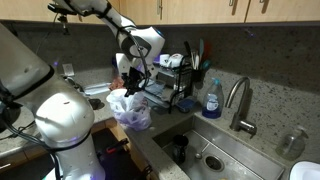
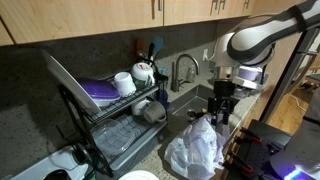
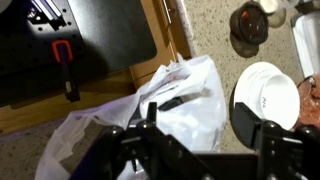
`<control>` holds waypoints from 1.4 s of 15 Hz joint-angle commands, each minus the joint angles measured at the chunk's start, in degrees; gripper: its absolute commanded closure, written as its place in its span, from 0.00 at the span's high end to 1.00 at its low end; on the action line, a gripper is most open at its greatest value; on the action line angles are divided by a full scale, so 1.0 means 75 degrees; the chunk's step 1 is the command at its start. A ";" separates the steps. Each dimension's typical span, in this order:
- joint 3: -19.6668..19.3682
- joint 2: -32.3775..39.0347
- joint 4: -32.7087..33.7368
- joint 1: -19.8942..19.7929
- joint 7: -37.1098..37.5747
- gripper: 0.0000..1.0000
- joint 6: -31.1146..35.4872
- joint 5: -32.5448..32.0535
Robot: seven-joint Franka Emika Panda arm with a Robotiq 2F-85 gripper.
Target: Move the plastic bag to the right then remove the plastic container from the plastic bag.
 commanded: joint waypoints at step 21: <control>0.3740 -0.1947 -0.0309 0.1452 0.0518 0.00 0.0125 -0.0387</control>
